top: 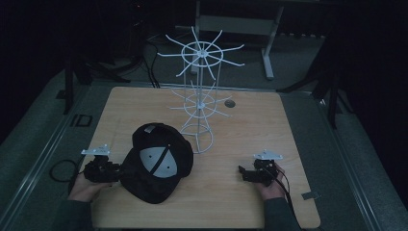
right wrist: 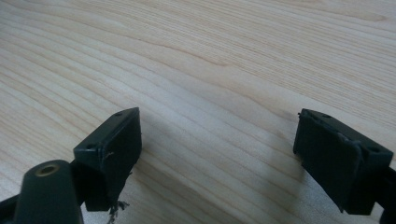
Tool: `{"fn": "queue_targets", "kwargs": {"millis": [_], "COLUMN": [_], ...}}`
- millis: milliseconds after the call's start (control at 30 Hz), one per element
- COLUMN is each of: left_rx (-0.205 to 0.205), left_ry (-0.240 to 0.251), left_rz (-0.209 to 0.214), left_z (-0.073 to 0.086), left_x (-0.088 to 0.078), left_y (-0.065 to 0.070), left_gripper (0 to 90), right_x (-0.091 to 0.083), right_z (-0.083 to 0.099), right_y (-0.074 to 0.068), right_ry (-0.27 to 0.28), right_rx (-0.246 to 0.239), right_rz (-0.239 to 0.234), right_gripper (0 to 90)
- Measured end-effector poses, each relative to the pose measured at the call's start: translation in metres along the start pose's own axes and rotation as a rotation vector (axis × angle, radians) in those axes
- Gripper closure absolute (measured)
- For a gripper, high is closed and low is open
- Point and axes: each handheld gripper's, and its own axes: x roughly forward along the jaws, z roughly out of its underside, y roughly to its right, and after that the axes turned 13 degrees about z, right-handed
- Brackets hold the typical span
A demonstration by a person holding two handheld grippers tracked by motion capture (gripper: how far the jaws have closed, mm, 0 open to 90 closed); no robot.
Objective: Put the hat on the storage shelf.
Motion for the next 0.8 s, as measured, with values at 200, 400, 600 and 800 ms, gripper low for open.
{"fn": "queue_targets", "kwargs": {"millis": [200, 400, 600, 800], "left_rx": [0.012, 0.012, 0.008, 0.049], "left_ry": [0.034, 0.131, 0.196, 0.219], "left_rz": [-0.018, -0.13, -0.313, -0.459], "left_z": [-0.001, 0.0, -0.005, -0.014], "left_x": [-0.007, -0.016, -0.02, -0.015], "left_y": [0.005, 0.008, 0.015, 0.028], "left_gripper": [73.6, 78.8, 79.6, 82.0], "right_x": [0.0, 0.0, 0.0, 0.0], "right_z": [0.0, 0.0, 0.0, 0.0], "right_y": [0.0, 0.0, 0.0, 0.0], "right_ry": [0.0, 0.0, 0.0, 0.0], "right_rx": [0.0, 0.001, 0.0, 0.0], "right_rz": [0.0, 0.0, 0.0, 0.0], "right_gripper": [14.9, 14.9, 14.9, 15.0]}}
